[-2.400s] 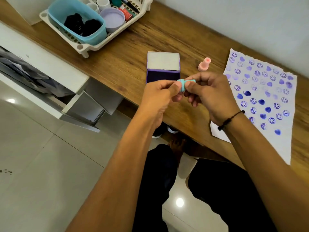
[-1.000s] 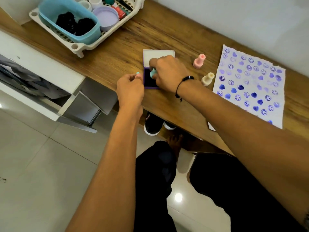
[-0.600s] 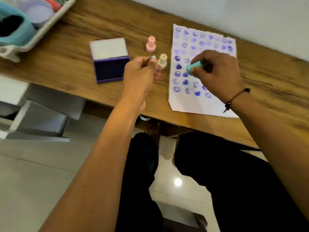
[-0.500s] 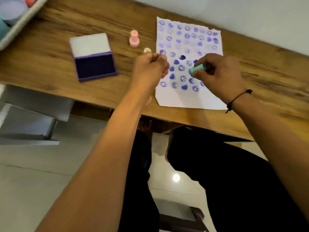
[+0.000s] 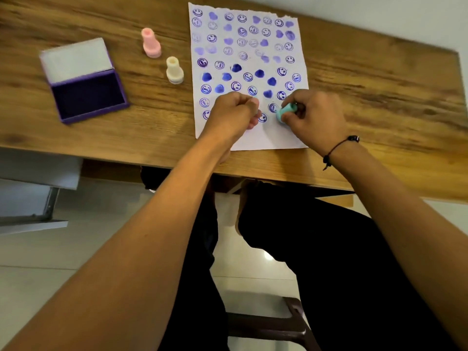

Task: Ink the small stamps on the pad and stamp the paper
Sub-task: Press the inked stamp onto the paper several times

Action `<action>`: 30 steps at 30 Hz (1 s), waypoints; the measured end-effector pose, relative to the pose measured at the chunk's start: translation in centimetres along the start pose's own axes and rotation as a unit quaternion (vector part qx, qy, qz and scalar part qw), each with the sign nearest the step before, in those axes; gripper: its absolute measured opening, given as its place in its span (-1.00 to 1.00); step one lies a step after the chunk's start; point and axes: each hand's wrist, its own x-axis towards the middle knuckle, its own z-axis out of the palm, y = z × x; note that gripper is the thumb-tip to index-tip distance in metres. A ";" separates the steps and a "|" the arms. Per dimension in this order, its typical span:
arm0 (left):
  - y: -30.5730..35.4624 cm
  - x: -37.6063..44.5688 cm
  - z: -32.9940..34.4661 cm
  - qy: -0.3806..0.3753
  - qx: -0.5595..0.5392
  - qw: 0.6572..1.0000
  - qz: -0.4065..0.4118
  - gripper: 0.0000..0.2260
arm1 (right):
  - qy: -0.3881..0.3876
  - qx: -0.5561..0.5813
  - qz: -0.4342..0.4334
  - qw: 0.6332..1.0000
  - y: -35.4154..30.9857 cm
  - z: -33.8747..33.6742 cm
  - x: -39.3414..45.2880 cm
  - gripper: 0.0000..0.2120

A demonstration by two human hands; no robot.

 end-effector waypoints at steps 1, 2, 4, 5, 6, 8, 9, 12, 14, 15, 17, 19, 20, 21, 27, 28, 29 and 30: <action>-0.1 0.1 0.1 0.003 0.005 1.000 0.002 -0.86 | -0.001 -0.003 -0.004 1.000 0.1 0.0 0.1 -0.82; -0.1 0.1 0.1 0.004 0.007 1.000 0.003 -0.86 | -0.002 -0.006 -0.008 1.000 0.2 0.1 0.1 -0.82; -0.2 0.2 0.2 0.009 0.007 1.000 0.006 -0.85 | -0.006 -0.009 -0.016 1.000 0.4 0.2 0.1 -0.82; -0.2 0.2 0.2 0.012 0.006 1.000 0.006 -0.84 | -0.007 -0.011 -0.020 1.000 0.4 0.3 0.0 -0.82; -0.2 0.3 0.2 0.014 0.005 1.000 0.007 -0.83 | -0.006 -0.012 -0.024 1.000 0.4 0.3 0.0 -0.82; -0.2 0.3 0.2 0.014 0.005 1.000 0.007 -0.83 | -0.006 -0.015 -0.029 0.999 0.5 0.5 -0.1 -0.81; -0.2 0.3 0.2 0.014 0.005 1.000 0.006 -0.83 | -0.008 -0.019 -0.032 0.999 0.5 0.5 -0.1 -0.81; -0.1 0.2 0.2 0.011 0.004 1.000 0.002 -0.83 | -0.023 -0.047 -0.044 0.998 0.3 0.8 0.0 -0.80; -0.1 0.2 0.2 0.009 0.006 1.000 0.002 -0.83 | -0.038 -0.080 -0.055 0.995 0.1 0.9 0.3 -0.79; -0.1 0.2 0.2 0.009 0.005 1.000 0.001 -0.83 | -0.048 -0.096 -0.062 0.992 0.0 0.9 0.4 -0.79; 0.0 0.2 0.3 0.012 0.007 1.000 -0.002 -0.83 | -0.067 -0.126 -0.072 0.987 -0.2 0.7 0.8 -0.79; 0.1 0.1 0.4 0.012 0.013 1.000 -0.003 -0.83 | -0.081 -0.150 -0.084 0.982 -0.3 0.4 0.9 -0.81; 0.1 0.0 0.4 0.013 0.015 1.000 -0.004 -0.83 | -0.092 -0.158 -0.094 0.979 -0.4 0.2 0.9 -0.82; 0.1 0.0 0.5 0.014 0.016 1.000 -0.004 -0.83 | -0.104 -0.161 -0.104 0.976 -0.4 0.1 1.0 -0.83; 0.3 0.1 0.5 0.018 0.032 0.999 -0.006 -0.85 | -0.119 -0.156 -0.110 0.974 -0.3 -0.1 1.5 -0.83; 0.3 0.1 0.5 0.018 0.033 0.999 -0.006 -0.84 | -0.120 -0.153 -0.110 0.975 -0.3 -0.1 1.5 -0.83; 0.3 0.0 0.5 0.018 0.034 0.999 -0.008 -0.83 | -0.122 -0.150 -0.109 0.975 -0.4 -0.1 1.4 -0.83; 0.4 0.0 0.5 0.020 0.033 0.999 -0.008 -0.82 | -0.122 -0.146 -0.109 0.976 -0.4 -0.1 1.4 -0.83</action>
